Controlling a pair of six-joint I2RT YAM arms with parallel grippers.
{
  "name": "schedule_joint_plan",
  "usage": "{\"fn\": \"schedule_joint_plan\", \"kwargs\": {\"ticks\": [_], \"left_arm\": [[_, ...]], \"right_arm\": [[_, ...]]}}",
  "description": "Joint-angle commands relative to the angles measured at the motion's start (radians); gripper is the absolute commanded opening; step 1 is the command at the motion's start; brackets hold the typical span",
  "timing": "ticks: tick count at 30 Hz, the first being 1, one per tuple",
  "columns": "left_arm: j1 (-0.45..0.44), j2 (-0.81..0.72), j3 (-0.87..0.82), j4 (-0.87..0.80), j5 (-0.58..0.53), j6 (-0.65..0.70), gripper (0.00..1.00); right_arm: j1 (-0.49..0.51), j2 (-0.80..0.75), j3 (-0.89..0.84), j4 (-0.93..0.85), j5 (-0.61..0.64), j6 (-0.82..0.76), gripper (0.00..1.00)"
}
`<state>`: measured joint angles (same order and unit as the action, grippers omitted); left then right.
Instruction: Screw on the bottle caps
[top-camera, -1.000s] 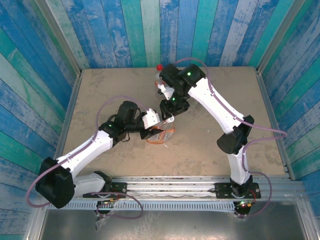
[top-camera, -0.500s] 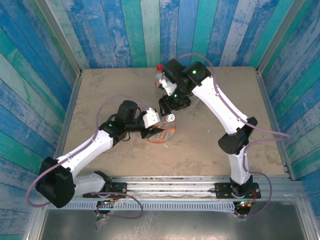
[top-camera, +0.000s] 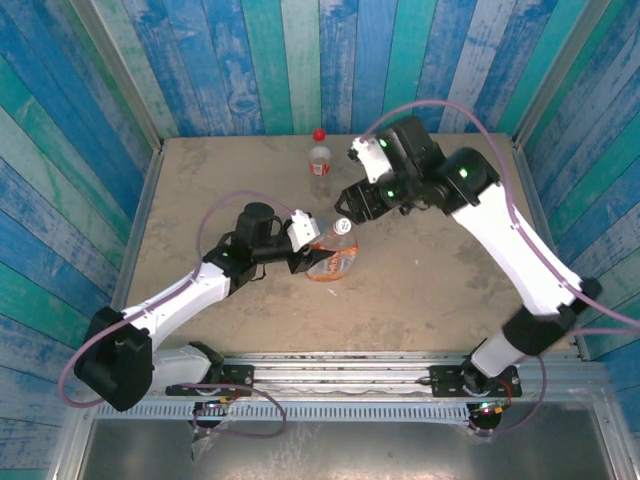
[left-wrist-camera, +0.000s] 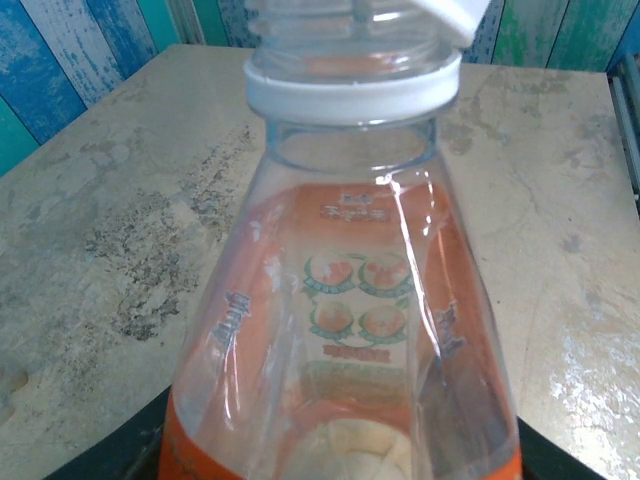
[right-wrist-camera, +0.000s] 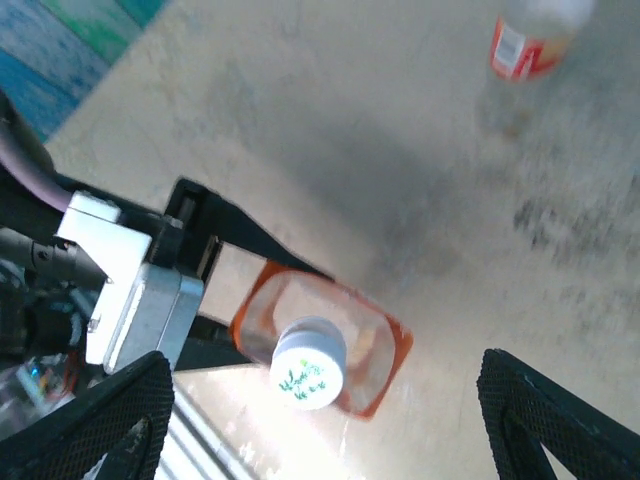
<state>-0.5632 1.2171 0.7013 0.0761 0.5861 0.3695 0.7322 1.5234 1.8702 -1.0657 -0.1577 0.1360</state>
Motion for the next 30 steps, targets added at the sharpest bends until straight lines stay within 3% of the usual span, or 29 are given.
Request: {"fn": "schedule_joint_plan", "kwargs": {"ticks": [1, 3, 6, 15, 30], "left_arm": [[-0.004, 0.031, -0.006, 0.096, 0.033, -0.047, 0.53], [-0.003, 0.032, -0.003, 0.1, 0.039, -0.052, 0.53], [-0.004, 0.033, -0.003, 0.097, 0.044, -0.054, 0.53], [-0.004, 0.033, 0.001, 0.093, 0.057, -0.052, 0.53], [-0.004, 0.033, 0.004, 0.087, 0.063, -0.047, 0.53]], "right_arm": [[0.016, -0.181, -0.299, 0.414, 0.024, -0.1, 0.82], [0.025, -0.305, -0.498, 0.63, 0.014, -0.133, 0.81], [0.033, -0.403, -0.656, 0.775, -0.017, -0.177, 0.77], [0.046, -0.439, -0.764, 0.827, -0.051, -0.26, 0.6], [0.046, -0.391, -0.786, 0.829, -0.056, -0.278, 0.61]]}}
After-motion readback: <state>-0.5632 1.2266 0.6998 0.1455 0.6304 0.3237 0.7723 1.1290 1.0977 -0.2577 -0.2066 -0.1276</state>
